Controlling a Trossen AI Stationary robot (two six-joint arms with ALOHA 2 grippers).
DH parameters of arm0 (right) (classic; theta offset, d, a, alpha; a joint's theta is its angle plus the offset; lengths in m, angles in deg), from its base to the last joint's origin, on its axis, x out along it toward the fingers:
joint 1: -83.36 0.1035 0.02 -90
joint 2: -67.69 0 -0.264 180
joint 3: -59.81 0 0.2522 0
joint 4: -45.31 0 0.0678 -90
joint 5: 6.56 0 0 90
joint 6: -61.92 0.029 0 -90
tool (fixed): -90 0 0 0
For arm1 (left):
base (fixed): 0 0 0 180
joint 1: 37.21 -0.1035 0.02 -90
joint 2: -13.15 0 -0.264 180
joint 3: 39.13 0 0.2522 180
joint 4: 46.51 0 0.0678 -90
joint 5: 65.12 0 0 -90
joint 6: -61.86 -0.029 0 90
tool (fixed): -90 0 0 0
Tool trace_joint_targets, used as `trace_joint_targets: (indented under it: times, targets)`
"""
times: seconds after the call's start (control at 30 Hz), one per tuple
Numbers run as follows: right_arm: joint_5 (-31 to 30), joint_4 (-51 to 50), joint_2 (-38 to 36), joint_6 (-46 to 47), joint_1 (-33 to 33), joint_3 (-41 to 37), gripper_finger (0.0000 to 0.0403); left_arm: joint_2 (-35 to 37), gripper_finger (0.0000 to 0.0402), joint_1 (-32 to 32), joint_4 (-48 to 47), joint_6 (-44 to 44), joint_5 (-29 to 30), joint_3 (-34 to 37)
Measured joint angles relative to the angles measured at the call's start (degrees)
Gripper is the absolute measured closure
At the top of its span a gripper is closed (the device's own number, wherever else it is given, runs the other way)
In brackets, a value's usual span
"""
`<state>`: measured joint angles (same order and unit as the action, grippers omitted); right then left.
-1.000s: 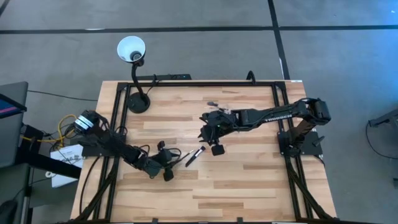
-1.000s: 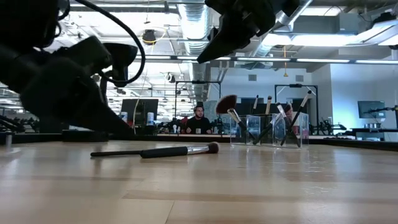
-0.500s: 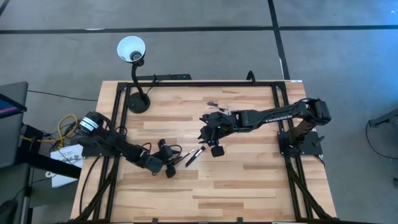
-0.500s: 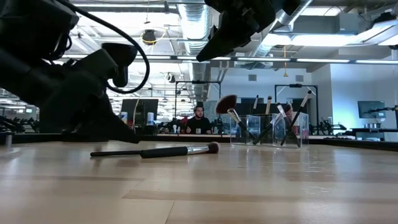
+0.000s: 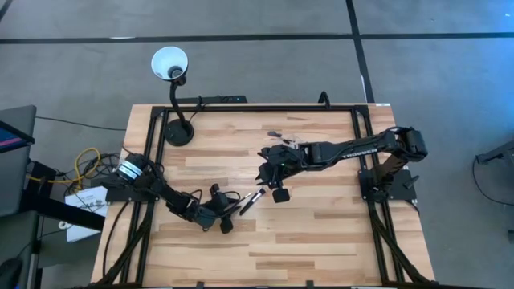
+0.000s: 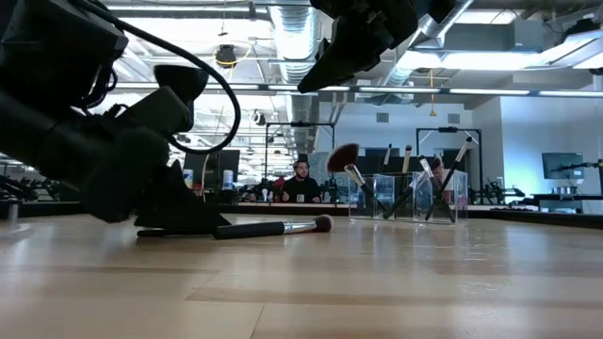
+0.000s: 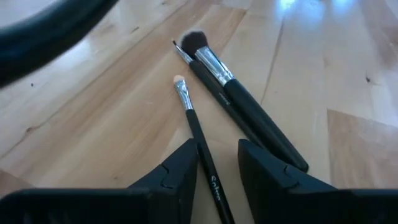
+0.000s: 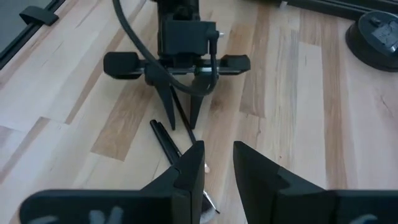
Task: Sort items
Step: Put the eyeshadow brush into the left side of the transparent organizer
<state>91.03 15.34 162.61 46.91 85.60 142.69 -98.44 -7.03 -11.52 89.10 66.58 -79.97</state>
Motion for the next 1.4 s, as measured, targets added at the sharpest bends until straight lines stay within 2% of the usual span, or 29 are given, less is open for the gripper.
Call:
trace_joint_targets:
  times: [0.1,0.37,0.47,0.63,0.8,0.93,1.1,1.27,1.4]
  targets:
    - [0.0,0.0,0.0,0.0,0.0,0.0,0.0327,-1.6,0.0286,0.2,0.8,1.5,2.2,0.1]
    - [0.0,0.0,0.0,0.0,0.0,0.0,0.0327,-1.9,0.0292,0.1,0.3,4.9,2.7,0.7]
    - [0.0,0.0,0.0,0.1,0.0,0.0,0.0327,-1.9,0.0315,0.0,-0.1,5.1,2.7,0.7]
    - [0.0,3.0,2.2,2.6,0.0,0.1,0.0327,-2.0,0.0382,-0.1,-0.3,5.3,3.2,0.9]
    - [0.0,6.4,9.3,1.1,0.0,0.0,0.0323,-1.7,0.0384,-0.1,0.2,4.7,3.6,0.9]
    - [0.1,6.9,14.4,1.1,-0.5,0.2,0.0305,0.9,0.0389,-0.2,-1.1,1.0,3.7,1.2]
    - [1.2,10.7,20.6,1.1,-0.4,1.4,0.0264,5.9,0.0386,-0.5,-0.6,-5.3,7.3,1.8]
    - [0.2,14.3,22.6,1.3,-0.3,1.8,0.0224,10.0,0.0389,-1.6,-0.7,-7.7,6.3,3.7]
    - [-1.7,18.7,22.9,1.9,-0.1,1.9,0.0208,10.7,0.0387,-2.8,-0.7,-7.7,4.7,5.3]
